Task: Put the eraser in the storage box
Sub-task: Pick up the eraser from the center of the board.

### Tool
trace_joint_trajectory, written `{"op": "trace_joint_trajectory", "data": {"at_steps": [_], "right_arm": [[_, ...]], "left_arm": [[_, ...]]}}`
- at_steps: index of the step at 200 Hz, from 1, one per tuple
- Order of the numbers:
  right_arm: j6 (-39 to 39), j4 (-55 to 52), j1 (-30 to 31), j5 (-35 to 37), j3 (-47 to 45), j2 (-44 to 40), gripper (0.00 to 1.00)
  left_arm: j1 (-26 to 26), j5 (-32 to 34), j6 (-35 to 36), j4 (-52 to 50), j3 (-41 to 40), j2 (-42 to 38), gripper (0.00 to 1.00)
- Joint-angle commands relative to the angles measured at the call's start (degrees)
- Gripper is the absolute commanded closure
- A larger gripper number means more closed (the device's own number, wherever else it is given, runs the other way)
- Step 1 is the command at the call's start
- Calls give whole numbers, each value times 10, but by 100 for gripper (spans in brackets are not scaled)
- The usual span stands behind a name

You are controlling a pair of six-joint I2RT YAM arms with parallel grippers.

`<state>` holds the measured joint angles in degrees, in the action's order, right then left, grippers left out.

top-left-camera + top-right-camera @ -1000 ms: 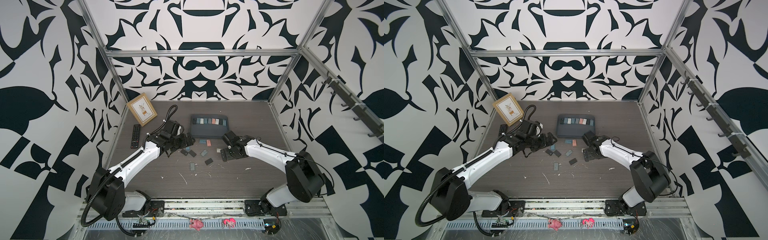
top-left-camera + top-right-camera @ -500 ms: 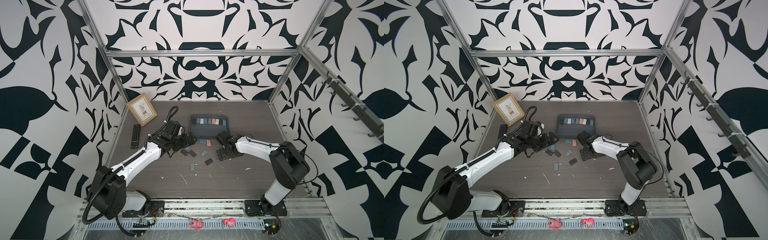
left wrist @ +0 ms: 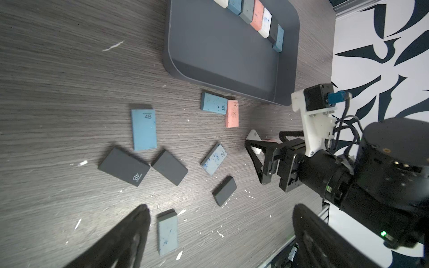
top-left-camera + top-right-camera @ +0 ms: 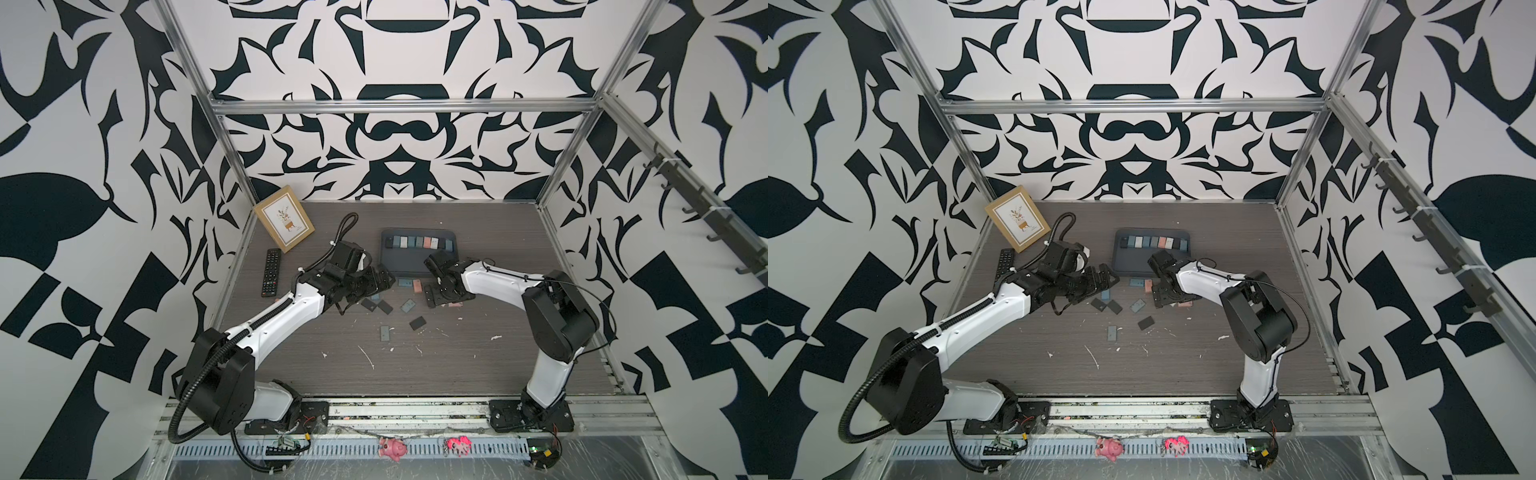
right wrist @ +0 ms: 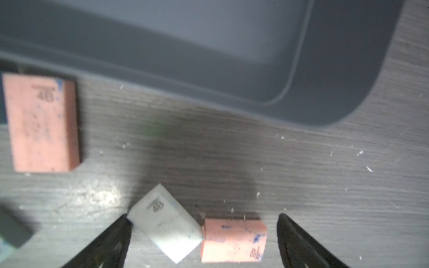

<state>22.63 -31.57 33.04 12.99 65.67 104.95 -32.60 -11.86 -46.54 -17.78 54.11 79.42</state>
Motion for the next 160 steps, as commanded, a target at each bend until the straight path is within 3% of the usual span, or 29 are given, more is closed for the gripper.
{"op": "trace_joint_trajectory", "data": {"at_steps": [1,46,160], "right_arm": [[-8,-5,-13,-1,9,11,4],[-19,3,-16,-14,9,-3,20],[-50,8,3,-74,3,14,37]], "left_arm": [[-4,-7,-4,5,13,13,1],[-16,-9,-6,8,30,32,1],[-35,-12,-13,25,27,35,1]]}}
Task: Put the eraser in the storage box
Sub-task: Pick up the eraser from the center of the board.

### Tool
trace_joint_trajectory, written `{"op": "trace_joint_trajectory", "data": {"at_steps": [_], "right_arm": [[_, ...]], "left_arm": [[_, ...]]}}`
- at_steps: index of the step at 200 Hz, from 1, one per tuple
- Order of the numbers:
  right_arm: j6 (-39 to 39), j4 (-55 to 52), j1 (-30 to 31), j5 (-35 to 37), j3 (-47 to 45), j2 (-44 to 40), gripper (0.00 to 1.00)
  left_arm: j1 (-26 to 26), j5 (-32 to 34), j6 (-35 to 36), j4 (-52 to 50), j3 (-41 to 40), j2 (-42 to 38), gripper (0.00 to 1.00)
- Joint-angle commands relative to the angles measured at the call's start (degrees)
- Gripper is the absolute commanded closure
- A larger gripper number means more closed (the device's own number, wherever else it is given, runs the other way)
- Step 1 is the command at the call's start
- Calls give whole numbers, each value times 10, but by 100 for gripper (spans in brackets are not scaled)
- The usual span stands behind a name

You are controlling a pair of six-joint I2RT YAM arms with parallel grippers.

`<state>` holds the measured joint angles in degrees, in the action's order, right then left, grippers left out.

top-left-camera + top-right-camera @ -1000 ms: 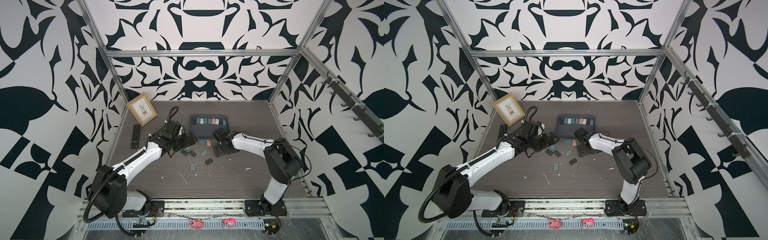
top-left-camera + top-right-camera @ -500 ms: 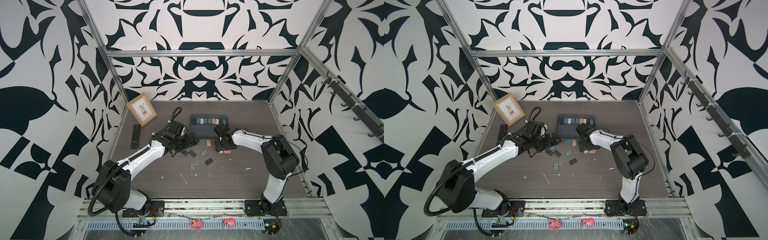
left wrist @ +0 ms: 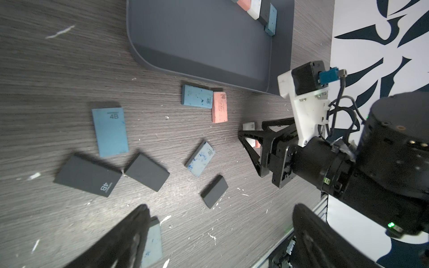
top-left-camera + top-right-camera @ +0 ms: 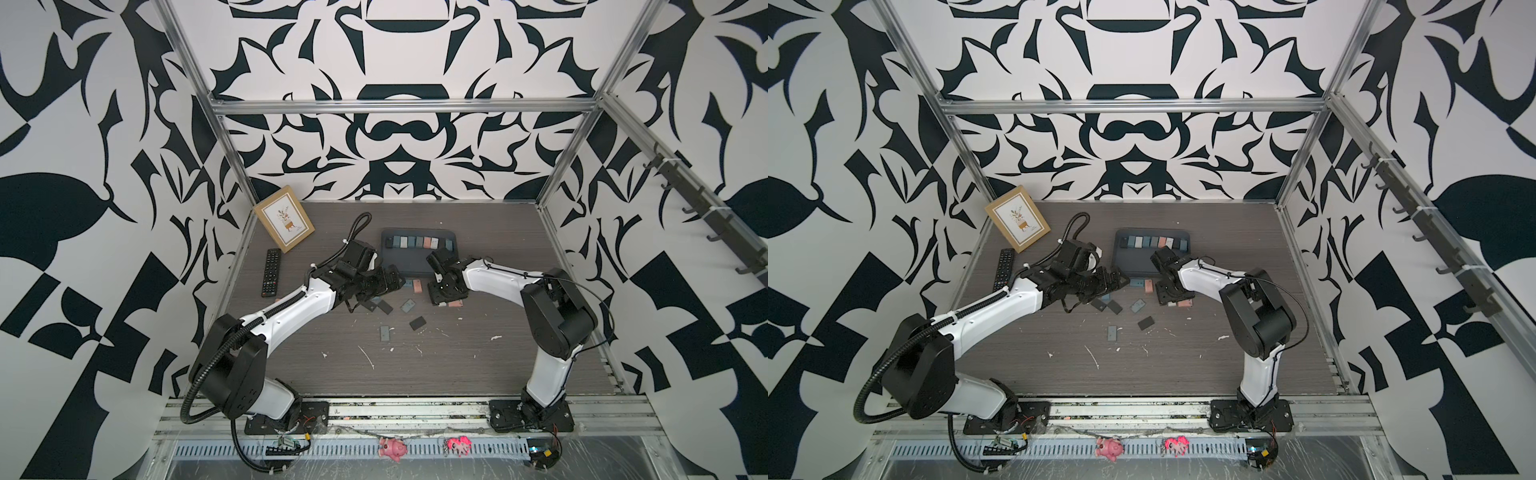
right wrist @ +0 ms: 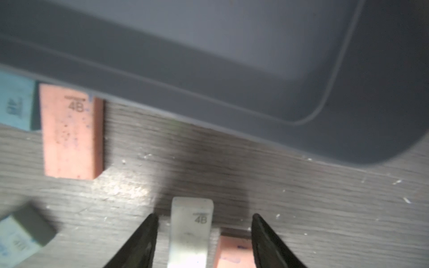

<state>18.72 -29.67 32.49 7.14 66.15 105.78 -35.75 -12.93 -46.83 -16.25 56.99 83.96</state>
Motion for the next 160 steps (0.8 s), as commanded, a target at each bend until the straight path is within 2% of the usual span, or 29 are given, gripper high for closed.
{"op": "trace_joint_trajectory", "data": {"at_steps": [1,76,160], "right_arm": [[-10,-11,9,-16,-1,6,37],[10,-8,25,-13,-20,14,43],[63,19,25,-24,-86,-18,60]], "left_arm": [[-4,-1,-11,10,-3,-11,1],[-3,0,-11,10,-21,-24,1],[-4,-4,-9,10,-17,-18,1]]}}
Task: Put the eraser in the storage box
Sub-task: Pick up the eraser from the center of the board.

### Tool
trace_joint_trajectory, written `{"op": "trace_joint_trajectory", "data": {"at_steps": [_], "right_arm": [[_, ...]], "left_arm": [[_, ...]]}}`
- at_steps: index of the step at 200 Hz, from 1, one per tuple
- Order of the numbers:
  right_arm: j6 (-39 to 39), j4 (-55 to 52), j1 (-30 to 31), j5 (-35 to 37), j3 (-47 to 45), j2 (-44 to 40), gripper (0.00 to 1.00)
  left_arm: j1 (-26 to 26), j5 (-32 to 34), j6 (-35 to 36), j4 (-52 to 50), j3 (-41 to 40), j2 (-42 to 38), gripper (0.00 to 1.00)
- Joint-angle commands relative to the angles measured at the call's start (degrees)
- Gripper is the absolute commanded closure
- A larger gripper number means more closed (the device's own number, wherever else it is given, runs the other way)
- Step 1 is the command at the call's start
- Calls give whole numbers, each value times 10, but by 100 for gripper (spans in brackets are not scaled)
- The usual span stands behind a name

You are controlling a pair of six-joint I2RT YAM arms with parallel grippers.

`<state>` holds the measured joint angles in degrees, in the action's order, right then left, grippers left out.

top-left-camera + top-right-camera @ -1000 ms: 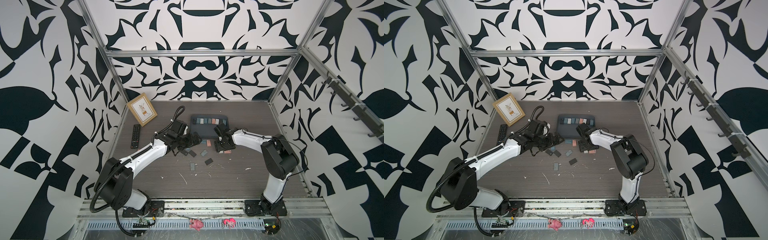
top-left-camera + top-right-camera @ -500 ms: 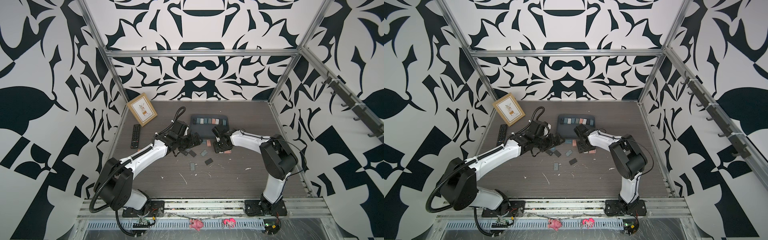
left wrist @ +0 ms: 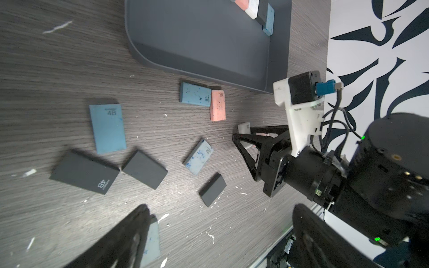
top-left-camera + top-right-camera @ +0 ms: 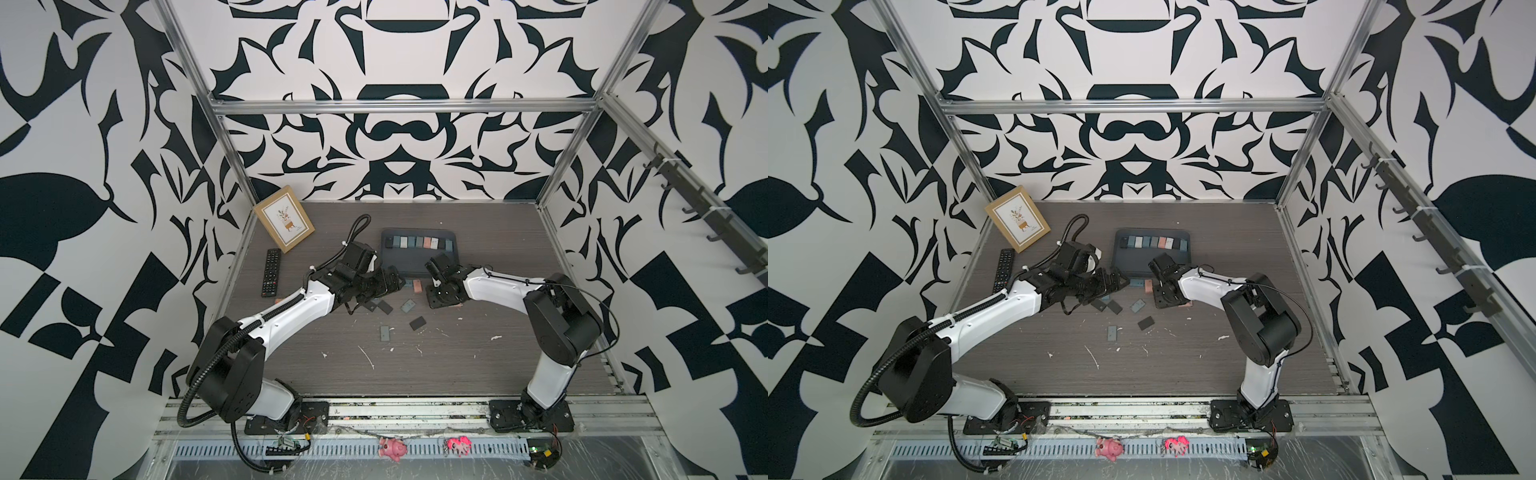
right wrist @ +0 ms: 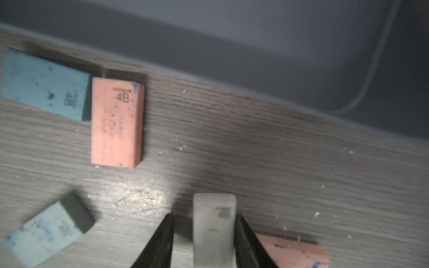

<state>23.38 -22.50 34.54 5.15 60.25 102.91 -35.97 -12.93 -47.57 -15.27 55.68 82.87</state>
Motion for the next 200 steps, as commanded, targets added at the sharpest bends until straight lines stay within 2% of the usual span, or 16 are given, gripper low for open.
{"op": "trace_joint_trajectory", "data": {"at_steps": [1,86,200], "right_arm": [[17,-53,5,-4,-27,11,60],[43,-57,5,18,-64,-24,62],[28,-60,5,9,0,47,65]], "left_arm": [[-2,-3,-1,0,-4,-8,1],[-1,-9,0,3,-4,-3,1],[-1,-11,8,-2,-9,-11,1]]}}
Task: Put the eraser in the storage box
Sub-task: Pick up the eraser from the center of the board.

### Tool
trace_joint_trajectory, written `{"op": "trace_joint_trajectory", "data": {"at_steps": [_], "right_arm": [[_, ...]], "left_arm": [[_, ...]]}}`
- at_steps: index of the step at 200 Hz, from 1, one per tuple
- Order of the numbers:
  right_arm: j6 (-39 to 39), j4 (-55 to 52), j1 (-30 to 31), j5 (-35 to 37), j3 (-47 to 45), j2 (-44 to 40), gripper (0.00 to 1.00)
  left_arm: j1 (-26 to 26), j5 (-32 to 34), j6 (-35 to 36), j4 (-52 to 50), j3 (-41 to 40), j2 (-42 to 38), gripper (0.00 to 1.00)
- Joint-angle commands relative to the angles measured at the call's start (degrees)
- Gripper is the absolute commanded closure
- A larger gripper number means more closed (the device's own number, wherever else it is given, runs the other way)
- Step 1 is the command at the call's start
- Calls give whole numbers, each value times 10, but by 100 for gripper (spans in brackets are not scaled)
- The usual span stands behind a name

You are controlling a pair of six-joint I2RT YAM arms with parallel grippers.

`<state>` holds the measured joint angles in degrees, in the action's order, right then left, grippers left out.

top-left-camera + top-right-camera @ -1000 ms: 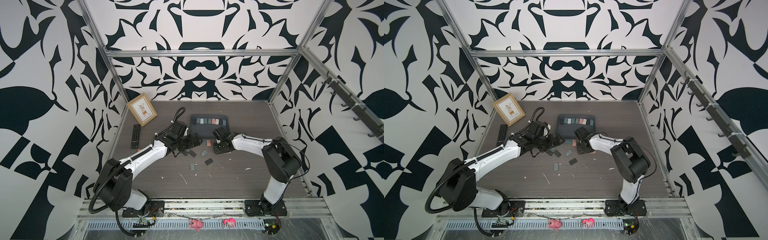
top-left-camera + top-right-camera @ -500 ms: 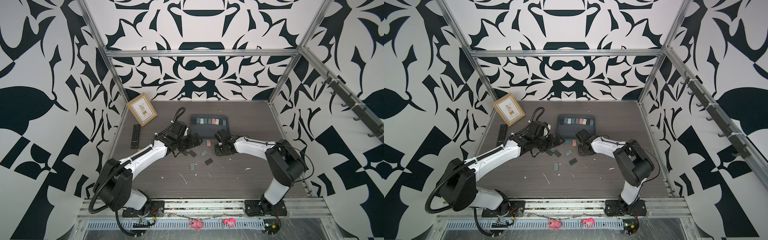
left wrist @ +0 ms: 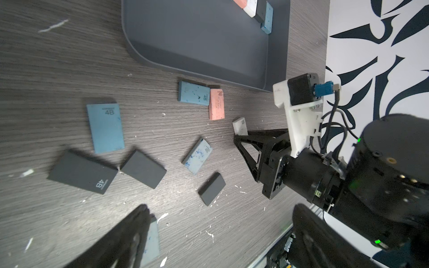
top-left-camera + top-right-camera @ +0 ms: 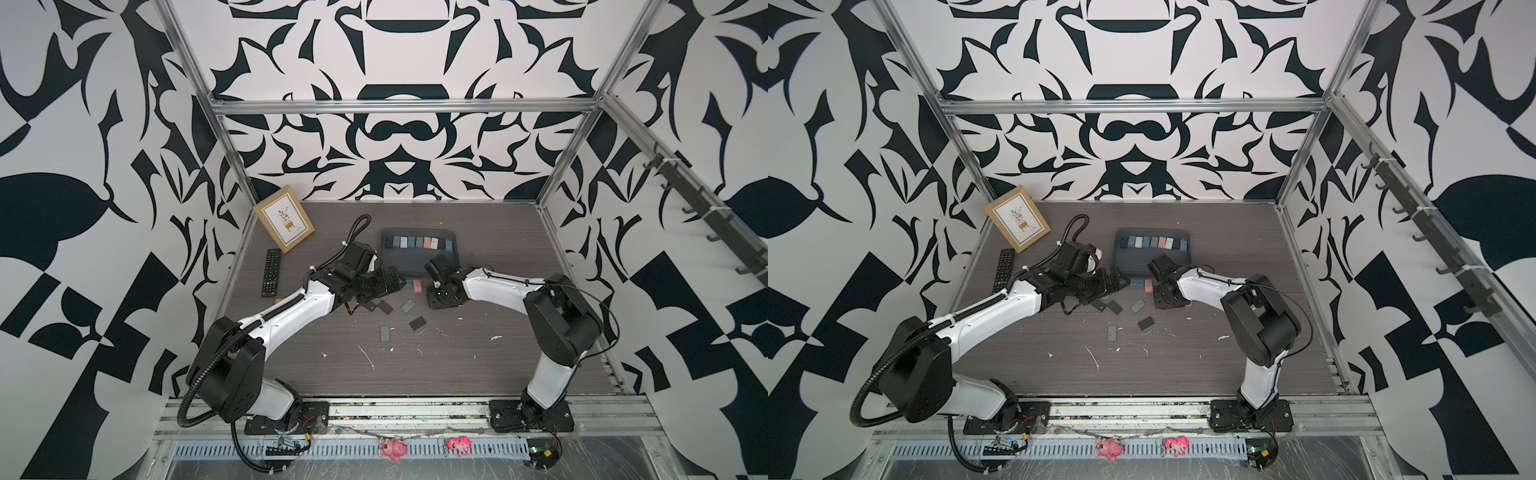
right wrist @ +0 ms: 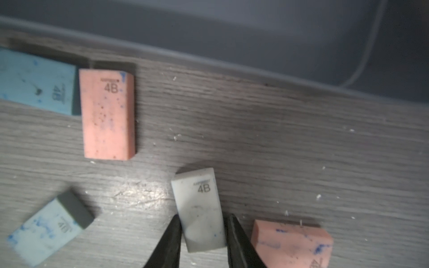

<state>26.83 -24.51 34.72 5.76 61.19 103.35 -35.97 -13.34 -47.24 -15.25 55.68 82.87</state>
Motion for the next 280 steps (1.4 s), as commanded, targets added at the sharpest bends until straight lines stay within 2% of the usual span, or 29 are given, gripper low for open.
{"op": "trace_joint_trajectory", "data": {"at_steps": [1,47,88,132,171,220,280], "right_arm": [[-7,-40,3,3,-9,43,65],[-17,-50,1,14,12,57,58],[-27,-55,-3,12,31,70,57],[-21,-61,-3,8,34,63,74],[-13,-67,-3,14,28,40,80],[-18,-111,-13,3,81,8,80],[-30,-173,-66,-16,220,10,80]], "left_arm": [[-1,-6,5,-2,-9,-11,1],[-1,-9,6,-2,-7,-7,1],[-1,-8,7,-3,-6,-6,1],[-1,-8,7,-3,-7,-6,1],[-1,-8,7,-3,-10,-8,1],[0,-3,29,-19,14,-7,1],[27,-23,90,-71,123,38,1]]}}
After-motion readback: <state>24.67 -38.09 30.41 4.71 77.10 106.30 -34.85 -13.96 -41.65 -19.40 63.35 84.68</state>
